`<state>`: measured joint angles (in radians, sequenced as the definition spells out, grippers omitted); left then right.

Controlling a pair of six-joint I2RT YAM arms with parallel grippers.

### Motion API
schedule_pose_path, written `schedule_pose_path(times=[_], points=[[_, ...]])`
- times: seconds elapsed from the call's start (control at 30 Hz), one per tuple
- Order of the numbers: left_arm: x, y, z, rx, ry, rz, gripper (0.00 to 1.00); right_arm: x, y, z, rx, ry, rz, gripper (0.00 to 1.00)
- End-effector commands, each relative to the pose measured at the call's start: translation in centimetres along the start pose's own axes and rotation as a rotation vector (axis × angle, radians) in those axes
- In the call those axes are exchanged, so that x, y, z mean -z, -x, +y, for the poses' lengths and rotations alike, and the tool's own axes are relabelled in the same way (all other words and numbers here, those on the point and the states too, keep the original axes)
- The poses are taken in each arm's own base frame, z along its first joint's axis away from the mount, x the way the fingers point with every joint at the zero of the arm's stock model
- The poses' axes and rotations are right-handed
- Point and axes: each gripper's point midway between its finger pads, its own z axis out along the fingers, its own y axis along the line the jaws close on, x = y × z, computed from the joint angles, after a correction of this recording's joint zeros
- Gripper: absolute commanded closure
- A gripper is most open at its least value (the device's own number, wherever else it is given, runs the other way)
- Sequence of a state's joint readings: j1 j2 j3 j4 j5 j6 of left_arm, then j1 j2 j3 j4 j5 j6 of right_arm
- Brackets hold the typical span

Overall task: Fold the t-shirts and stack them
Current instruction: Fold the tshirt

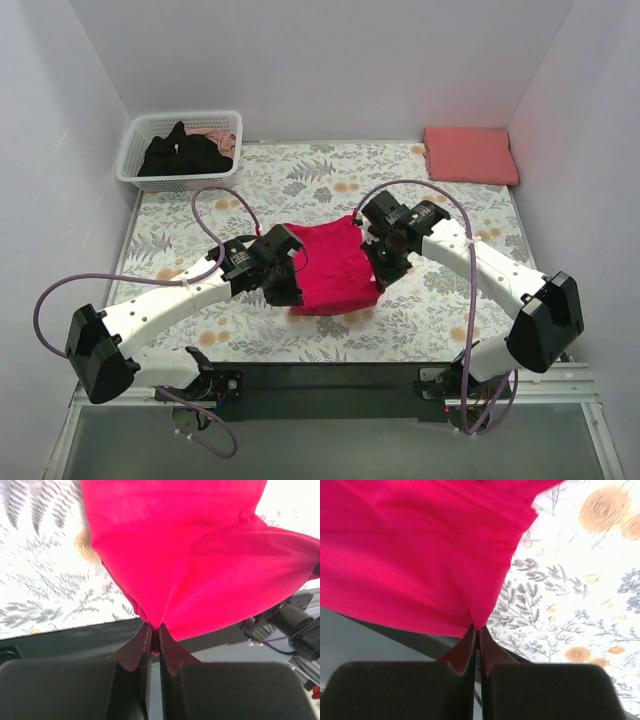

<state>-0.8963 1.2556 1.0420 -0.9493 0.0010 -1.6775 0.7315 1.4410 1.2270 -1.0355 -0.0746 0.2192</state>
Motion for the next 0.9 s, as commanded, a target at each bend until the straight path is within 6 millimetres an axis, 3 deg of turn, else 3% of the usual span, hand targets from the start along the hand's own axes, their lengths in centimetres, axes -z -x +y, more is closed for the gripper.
schedule_pose_path(times=[0.0, 0.1, 0.53, 0.87], points=[[1.1, 2.1, 0.0, -0.043, -0.014, -0.047, 1.0, 1.6, 1.3, -1.0, 0.039, -0.053, -0.003, 0.99], [1.6, 4.9, 0.0, -0.015, -0.052, -0.084, 1.0, 1.9, 3.4, -1.2, 0.036, -0.055, -0.021, 0.99], [0.7, 10.8, -0.7, -0.011, -0.091, -0.155, 1.0, 2.7, 8.8, -3.0, 0.02, -0.08, -0.096, 0.99], [-1.0, 16.7, 0.4, 0.031, -0.072, -0.229, 1.0, 1.2, 13.3, -5.1, -0.001, -0.144, -0.112, 0.99]])
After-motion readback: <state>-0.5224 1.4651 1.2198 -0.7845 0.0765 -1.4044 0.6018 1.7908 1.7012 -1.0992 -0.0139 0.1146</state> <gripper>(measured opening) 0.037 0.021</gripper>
